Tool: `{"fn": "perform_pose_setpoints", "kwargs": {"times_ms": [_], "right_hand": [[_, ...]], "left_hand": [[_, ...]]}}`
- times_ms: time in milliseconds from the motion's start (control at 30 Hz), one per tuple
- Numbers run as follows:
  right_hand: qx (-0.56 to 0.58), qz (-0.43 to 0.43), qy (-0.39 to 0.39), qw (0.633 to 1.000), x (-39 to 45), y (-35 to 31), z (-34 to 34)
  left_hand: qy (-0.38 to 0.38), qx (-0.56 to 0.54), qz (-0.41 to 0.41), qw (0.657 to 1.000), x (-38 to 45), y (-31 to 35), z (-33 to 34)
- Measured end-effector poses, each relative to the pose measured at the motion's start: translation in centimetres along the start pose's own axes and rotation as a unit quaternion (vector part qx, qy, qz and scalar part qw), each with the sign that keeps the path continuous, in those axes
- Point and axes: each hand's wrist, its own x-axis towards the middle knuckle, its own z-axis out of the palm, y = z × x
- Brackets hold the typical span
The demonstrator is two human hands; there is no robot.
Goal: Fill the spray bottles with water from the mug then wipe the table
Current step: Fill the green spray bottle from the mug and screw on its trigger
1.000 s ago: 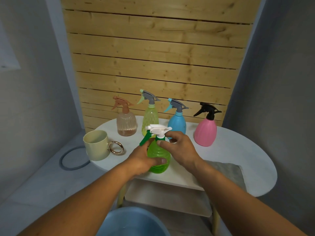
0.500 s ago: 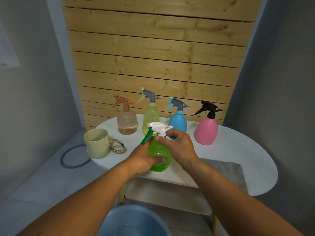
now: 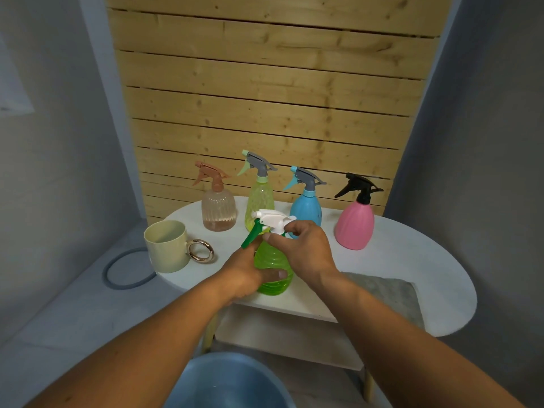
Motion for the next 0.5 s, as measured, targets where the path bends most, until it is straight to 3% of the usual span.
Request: {"fn": "perform_pose_setpoints", "kwargs": {"times_ms": [167, 300, 400, 500], "right_hand": [[-0.062, -0.015, -0.070, 0.995, -0.5, 0.1, -2.1], [-0.092, -0.012, -0.094, 0.991, -1.3, 2.4, -5.2], [-0.046, -0.013, -0.118, 0.992, -2.3, 3.3, -6.2], [0.026, -0.020, -0.114, 0.993, -2.5, 3.1, -6.5]], "left_hand": [[0.011, -0.009, 0.003, 1.000, -0.3, 0.0, 0.0], [0.100, 0.011, 0.033, 0.994, -0.1, 0.2, 2.1], [0.160, -0.013, 0.029, 0.987, -0.2, 0.6, 3.8], [0.162, -0.034, 0.038, 0.986, 0.0, 1.7, 4.7]]}}
